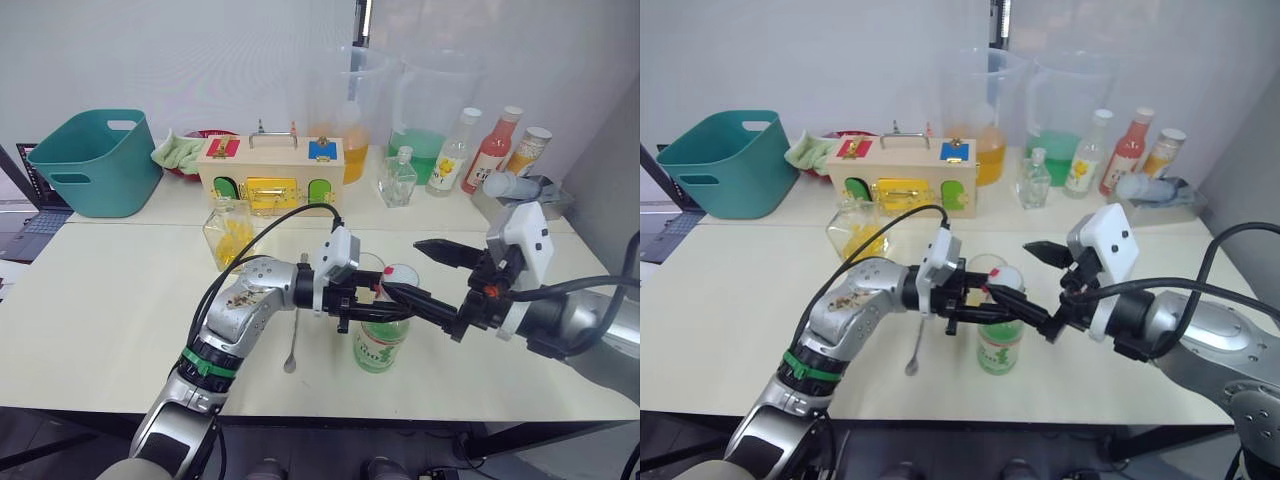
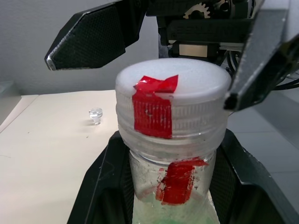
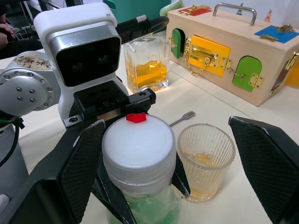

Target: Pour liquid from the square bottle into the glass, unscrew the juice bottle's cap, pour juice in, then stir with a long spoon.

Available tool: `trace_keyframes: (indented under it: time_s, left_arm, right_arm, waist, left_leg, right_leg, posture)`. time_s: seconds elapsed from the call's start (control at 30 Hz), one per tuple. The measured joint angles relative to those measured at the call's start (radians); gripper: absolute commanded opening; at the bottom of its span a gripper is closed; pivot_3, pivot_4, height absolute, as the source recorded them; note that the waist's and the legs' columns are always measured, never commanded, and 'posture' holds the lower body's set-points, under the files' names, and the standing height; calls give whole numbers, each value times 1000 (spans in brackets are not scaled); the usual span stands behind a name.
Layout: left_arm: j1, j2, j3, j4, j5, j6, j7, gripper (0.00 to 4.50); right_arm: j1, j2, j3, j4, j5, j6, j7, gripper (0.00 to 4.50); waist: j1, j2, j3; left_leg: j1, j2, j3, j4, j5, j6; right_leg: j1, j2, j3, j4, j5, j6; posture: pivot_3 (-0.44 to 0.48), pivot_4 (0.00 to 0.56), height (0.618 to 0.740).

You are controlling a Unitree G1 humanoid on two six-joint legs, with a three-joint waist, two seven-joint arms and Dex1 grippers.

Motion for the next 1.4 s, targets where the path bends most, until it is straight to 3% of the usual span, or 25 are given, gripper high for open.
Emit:
trace_keyframes:
  time_s: [0.37, 0.47, 0.67, 0.83, 1.03, 1.27, 1.4]
  left_arm:
    - [-6, 0, -2, 4, 11, -1, -5, 1531]
    - [-6, 0, -2, 4, 12, -1, -5, 1531]
    - [-8, 1, -2, 5, 12, -1, -5, 1531]
    - [-9, 1, -4, 4, 12, -1, -6, 1531]
    - [-9, 8, -6, 0, 12, 0, -6, 1531]
    - [-8, 21, -22, -37, 13, 5, -3, 1531]
    - [-8, 28, -28, -61, 18, 19, 7, 1531]
  right_arm:
    - [-6, -40, 55, -1, 116, -40, -105, 4500]
    - [-6, -42, 72, 2, 116, -48, -130, 3722]
    - [-6, -43, 94, 1, 138, -80, -149, 1733]
    - [-4, -60, 95, 11, 146, -87, -113, 1684]
    - [-45, -100, 132, 83, 44, -103, 98, 1684]
    - [-134, -178, 252, 263, -211, -242, 595, 1684]
    - [-226, -163, 344, 408, -331, -345, 860, 1684]
  waist:
    - [0, 0, 0]
    - [0, 0, 0]
    - [0, 0, 0]
    - [0, 0, 0]
    - [-2, 0, 0]
    - [-5, 0, 0]
    - [-11, 0, 0]
  left_leg:
    - [0, 0, 0, 0, 0, 0]
    - [0, 0, 0, 0, 0, 0]
    - [0, 0, 0, 0, 0, 0]
    - [0, 0, 0, 0, 0, 0]
    - [0, 0, 0, 0, 0, 0]
    - [1, 0, 0, 0, 0, 0]
    - [1, 0, 1, 0, 0, 0]
  right_leg:
    - [0, 0, 0, 0, 0, 0]
    - [0, 0, 0, 0, 0, 0]
    - [0, 0, 0, 0, 0, 0]
    - [0, 0, 0, 0, 0, 0]
    - [0, 0, 0, -1, 0, 0]
    - [0, 0, 0, -1, 0, 0]
    - [1, 0, 0, -1, 0, 0]
  posture:
    - [0, 150, 740]
    - [0, 150, 740]
    - [0, 150, 740]
    - [0, 150, 740]
    - [0, 150, 740]
    - [0, 150, 740]
    - [0, 150, 740]
